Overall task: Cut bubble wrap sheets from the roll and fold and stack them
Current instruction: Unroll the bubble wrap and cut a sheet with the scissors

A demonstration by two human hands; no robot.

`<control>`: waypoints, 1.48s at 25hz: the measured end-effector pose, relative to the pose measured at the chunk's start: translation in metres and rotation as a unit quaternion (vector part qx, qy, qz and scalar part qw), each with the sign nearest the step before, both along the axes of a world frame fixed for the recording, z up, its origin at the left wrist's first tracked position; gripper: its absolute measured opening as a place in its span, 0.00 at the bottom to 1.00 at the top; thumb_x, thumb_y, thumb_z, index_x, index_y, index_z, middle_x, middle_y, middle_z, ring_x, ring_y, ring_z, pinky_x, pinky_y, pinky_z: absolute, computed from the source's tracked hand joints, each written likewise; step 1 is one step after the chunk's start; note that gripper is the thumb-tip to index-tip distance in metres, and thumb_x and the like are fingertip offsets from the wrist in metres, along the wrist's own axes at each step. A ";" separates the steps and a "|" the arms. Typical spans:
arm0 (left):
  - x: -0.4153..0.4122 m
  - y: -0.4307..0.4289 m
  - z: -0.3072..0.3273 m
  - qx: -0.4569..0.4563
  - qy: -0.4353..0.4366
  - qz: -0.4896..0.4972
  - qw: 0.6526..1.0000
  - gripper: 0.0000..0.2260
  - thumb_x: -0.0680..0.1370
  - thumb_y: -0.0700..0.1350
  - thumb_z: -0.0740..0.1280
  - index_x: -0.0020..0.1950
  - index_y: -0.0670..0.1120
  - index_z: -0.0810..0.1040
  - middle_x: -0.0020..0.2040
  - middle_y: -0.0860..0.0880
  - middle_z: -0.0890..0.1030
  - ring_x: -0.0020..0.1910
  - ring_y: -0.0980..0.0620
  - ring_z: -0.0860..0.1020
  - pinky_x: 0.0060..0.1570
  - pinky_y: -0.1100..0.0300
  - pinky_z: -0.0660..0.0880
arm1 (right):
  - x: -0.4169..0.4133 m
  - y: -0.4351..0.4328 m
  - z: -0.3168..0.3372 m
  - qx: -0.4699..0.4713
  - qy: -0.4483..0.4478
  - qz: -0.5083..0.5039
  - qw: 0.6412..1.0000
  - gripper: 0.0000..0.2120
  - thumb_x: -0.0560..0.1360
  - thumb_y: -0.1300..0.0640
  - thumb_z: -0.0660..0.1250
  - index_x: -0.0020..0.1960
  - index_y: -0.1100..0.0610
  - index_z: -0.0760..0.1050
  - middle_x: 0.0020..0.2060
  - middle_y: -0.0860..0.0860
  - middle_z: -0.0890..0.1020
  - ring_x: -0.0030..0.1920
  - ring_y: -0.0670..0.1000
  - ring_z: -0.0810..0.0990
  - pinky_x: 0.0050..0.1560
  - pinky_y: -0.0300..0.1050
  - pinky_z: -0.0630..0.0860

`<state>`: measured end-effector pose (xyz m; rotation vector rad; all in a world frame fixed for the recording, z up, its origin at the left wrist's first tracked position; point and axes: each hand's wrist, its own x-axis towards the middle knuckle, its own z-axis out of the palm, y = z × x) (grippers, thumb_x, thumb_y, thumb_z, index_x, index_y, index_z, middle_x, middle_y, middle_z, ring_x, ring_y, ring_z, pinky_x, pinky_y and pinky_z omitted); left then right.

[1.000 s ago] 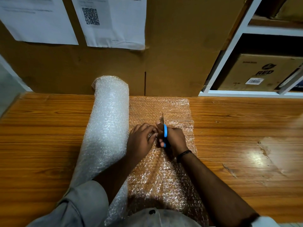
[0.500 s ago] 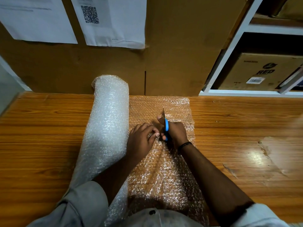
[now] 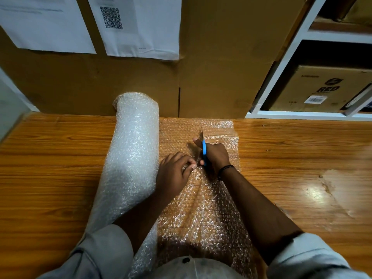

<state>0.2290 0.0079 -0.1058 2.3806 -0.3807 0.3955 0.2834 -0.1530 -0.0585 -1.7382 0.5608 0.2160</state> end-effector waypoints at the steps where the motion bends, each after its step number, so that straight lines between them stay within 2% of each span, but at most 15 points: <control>1: 0.000 0.000 0.000 0.000 0.001 -0.001 1.000 0.01 0.80 0.51 0.69 0.51 0.56 0.80 0.51 0.59 0.79 0.51 0.54 0.74 0.49 0.53 0.72 | 0.002 0.000 0.001 -0.003 0.001 0.001 1.000 0.28 0.64 0.35 0.80 0.39 0.62 0.82 0.29 0.57 0.84 0.26 0.54 0.79 0.31 0.42 0.75; 6: 0.000 0.001 -0.002 -0.007 0.000 -0.002 1.000 0.02 0.81 0.51 0.69 0.52 0.55 0.80 0.52 0.59 0.79 0.52 0.54 0.74 0.49 0.53 0.72 | 0.012 -0.006 0.002 -0.035 -0.005 0.018 0.999 0.27 0.67 0.38 0.79 0.36 0.64 0.84 0.29 0.59 0.84 0.26 0.54 0.79 0.33 0.44 0.76; 9: 0.000 0.001 -0.001 -0.007 -0.002 -0.007 1.000 0.02 0.81 0.51 0.68 0.52 0.55 0.80 0.52 0.59 0.79 0.51 0.54 0.74 0.49 0.53 0.72 | 0.017 -0.009 -0.001 -0.064 -0.007 0.017 0.998 0.28 0.66 0.37 0.80 0.35 0.64 0.83 0.26 0.58 0.83 0.24 0.53 0.78 0.33 0.44 0.75; 14: 0.001 0.002 -0.002 -0.004 0.002 -0.005 1.000 0.04 0.82 0.53 0.65 0.53 0.55 0.78 0.52 0.59 0.79 0.51 0.54 0.75 0.49 0.53 0.73 | 0.023 -0.009 -0.003 -0.024 -0.021 0.023 0.999 0.27 0.65 0.35 0.80 0.37 0.61 0.83 0.26 0.57 0.82 0.24 0.52 0.76 0.33 0.42 0.74; 18: 0.001 0.001 -0.003 -0.003 0.001 0.003 1.000 0.04 0.82 0.53 0.65 0.53 0.54 0.78 0.52 0.58 0.79 0.51 0.54 0.74 0.49 0.55 0.71 | 0.031 -0.004 -0.001 0.006 -0.022 0.023 0.999 0.25 0.66 0.39 0.81 0.39 0.63 0.83 0.27 0.58 0.82 0.22 0.52 0.76 0.30 0.42 0.74; 24: 0.003 0.001 -0.006 0.016 0.007 0.015 1.000 0.08 0.82 0.53 0.61 0.54 0.52 0.77 0.51 0.55 0.79 0.51 0.52 0.75 0.50 0.53 0.71 | 0.044 -0.001 -0.005 -0.082 -0.030 0.033 0.996 0.24 0.66 0.40 0.81 0.31 0.60 0.78 0.23 0.55 0.79 0.22 0.51 0.74 0.29 0.40 0.71; 26: 0.003 0.000 -0.006 0.029 0.009 0.023 0.999 0.09 0.80 0.53 0.60 0.54 0.50 0.76 0.51 0.54 0.79 0.51 0.50 0.76 0.49 0.54 0.71 | 0.046 -0.001 -0.004 -0.083 -0.036 0.028 0.996 0.23 0.64 0.41 0.81 0.30 0.59 0.77 0.23 0.53 0.79 0.24 0.51 0.75 0.31 0.42 0.71; 29: 0.004 -0.001 -0.005 0.007 0.019 0.027 0.999 0.08 0.80 0.54 0.61 0.52 0.52 0.76 0.48 0.56 0.78 0.48 0.52 0.76 0.48 0.54 0.73 | 0.045 -0.003 -0.003 -0.074 -0.038 0.032 0.996 0.28 0.54 0.33 0.76 0.34 0.59 0.80 0.25 0.54 0.80 0.27 0.52 0.77 0.33 0.45 0.72; 30: 0.007 -0.001 -0.004 -0.011 0.028 0.032 0.999 0.08 0.80 0.55 0.62 0.52 0.52 0.76 0.48 0.56 0.78 0.47 0.53 0.76 0.47 0.54 0.74 | 0.046 -0.005 -0.007 -0.078 -0.039 0.035 0.996 0.28 0.55 0.33 0.76 0.35 0.58 0.80 0.26 0.53 0.80 0.28 0.52 0.76 0.32 0.47 0.72; 33: 0.032 -0.005 0.007 0.005 0.033 0.086 0.996 0.09 0.81 0.51 0.65 0.59 0.51 0.77 0.55 0.54 0.80 0.54 0.51 0.76 0.51 0.55 0.71 | 0.046 -0.012 -0.016 -0.091 -0.032 0.034 0.995 0.20 0.64 0.40 0.79 0.34 0.58 0.80 0.26 0.55 0.80 0.28 0.53 0.77 0.34 0.54 0.77; 37: 0.080 -0.017 0.026 0.126 0.081 0.092 0.984 0.20 0.80 0.54 0.66 0.72 0.54 0.73 0.68 0.51 0.76 0.66 0.47 0.71 0.61 0.51 0.68 | 0.033 -0.015 -0.007 0.004 -0.014 0.025 1.000 0.27 0.66 0.39 0.80 0.41 0.64 0.83 0.30 0.60 0.83 0.26 0.56 0.79 0.31 0.46 0.77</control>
